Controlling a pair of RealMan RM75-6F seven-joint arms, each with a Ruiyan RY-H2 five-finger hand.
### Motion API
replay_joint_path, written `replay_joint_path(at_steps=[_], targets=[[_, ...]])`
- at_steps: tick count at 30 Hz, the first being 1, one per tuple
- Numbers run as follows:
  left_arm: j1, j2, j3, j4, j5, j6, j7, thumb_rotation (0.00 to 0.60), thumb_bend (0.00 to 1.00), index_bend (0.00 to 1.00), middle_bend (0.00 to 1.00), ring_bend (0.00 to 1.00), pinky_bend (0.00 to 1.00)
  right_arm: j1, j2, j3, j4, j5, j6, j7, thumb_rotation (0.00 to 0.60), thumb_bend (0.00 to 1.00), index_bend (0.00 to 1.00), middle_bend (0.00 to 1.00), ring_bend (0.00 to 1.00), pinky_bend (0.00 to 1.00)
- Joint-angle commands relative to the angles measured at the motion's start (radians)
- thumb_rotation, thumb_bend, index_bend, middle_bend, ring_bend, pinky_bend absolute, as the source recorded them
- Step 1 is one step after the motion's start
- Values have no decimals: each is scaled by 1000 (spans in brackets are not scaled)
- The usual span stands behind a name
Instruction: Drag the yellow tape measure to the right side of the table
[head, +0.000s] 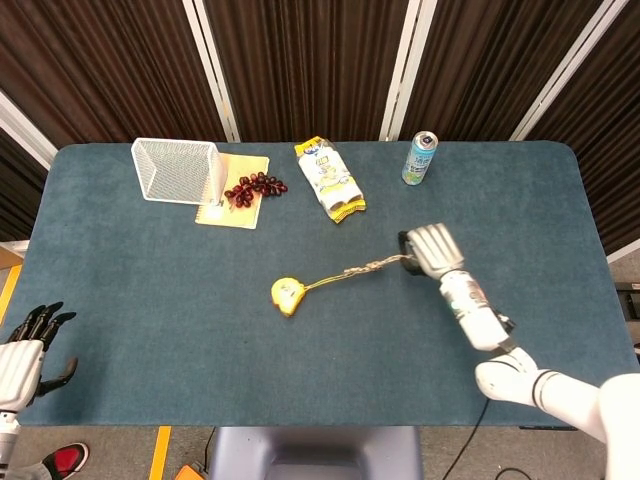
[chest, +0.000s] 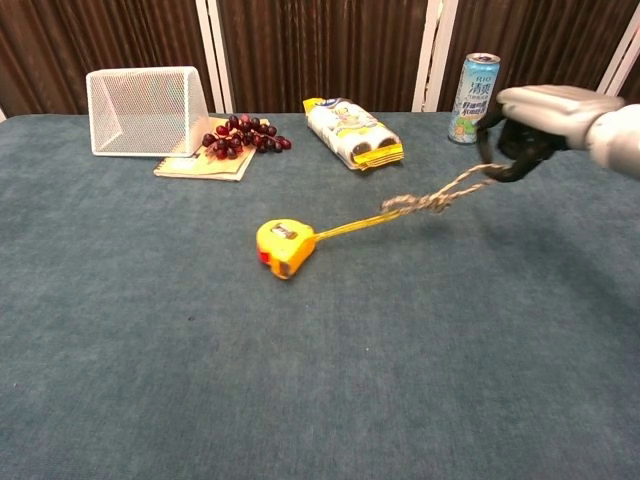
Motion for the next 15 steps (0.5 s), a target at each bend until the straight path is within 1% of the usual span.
replay_joint_path(at_steps=[1, 15], targets=[[-2, -2, 2, -2, -1, -4, 7, 600, 385, 186, 77, 7, 218, -44, 37, -12, 13, -27, 36, 40, 600, 935, 930, 1000, 905, 1000], [-5, -6, 11, -11, 9, -5, 27, 600, 384, 186, 78, 7, 218, -183, 159, -30, 50, -39, 80, 159, 600, 935, 930, 1000, 905, 1000]])
